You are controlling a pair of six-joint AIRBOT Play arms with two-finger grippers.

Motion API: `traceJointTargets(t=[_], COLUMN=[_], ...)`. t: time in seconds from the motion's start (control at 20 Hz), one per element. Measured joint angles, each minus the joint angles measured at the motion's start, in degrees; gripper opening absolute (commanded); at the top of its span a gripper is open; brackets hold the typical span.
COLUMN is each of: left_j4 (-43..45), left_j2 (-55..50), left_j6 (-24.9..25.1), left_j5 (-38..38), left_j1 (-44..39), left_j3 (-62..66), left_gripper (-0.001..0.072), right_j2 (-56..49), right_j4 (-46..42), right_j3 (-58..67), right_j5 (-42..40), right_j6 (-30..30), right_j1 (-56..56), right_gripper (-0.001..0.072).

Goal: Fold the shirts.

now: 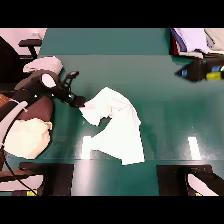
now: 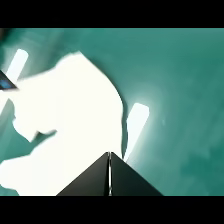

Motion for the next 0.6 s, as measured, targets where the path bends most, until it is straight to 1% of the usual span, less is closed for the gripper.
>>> traceJointTargets(t=[0.05,0.1,0.2,0.3,0.45,0.6], left_j4=[0.85,1.64,2.73,3.61,4.39,4.90], left_j2=[0.39,0.74,1.38,1.66,1.86,1.92], left_j6=[0.02,0.02,0.07,0.09,0.09,0.09], left_j5=[-0.37,-0.66,-1.05,-1.29,-1.44,-1.51], left_j1=[0.46,0.90,1.62,1.99,2.25,2.36], left_j3=[2.21,4.24,8.17,10.84,12.72,13.42], left_gripper=[0.0023,0.0023,0.0023,0.0023,0.0023,0.0023], right_j2=[0.98,1.99,3.32,3.67,1.84,-2.51], right_j4=[-1.95,-3.19,-3.91,-2.10,1.66,5.33], right_j3=[-3.72,-8.04,-17.07,-25.99,-36.39,-41.75], right_j5=[0.61,1.29,1.90,1.36,-3.17,-8.63], right_j6=[1.40,2.62,4.57,5.70,6.67,6.99], right_j1=[0.00,-0.02,0.46,2.29,6.97,13.05], right_gripper=[0.0439,0.0448,0.0433,0.0431,0.0430,0.0428])
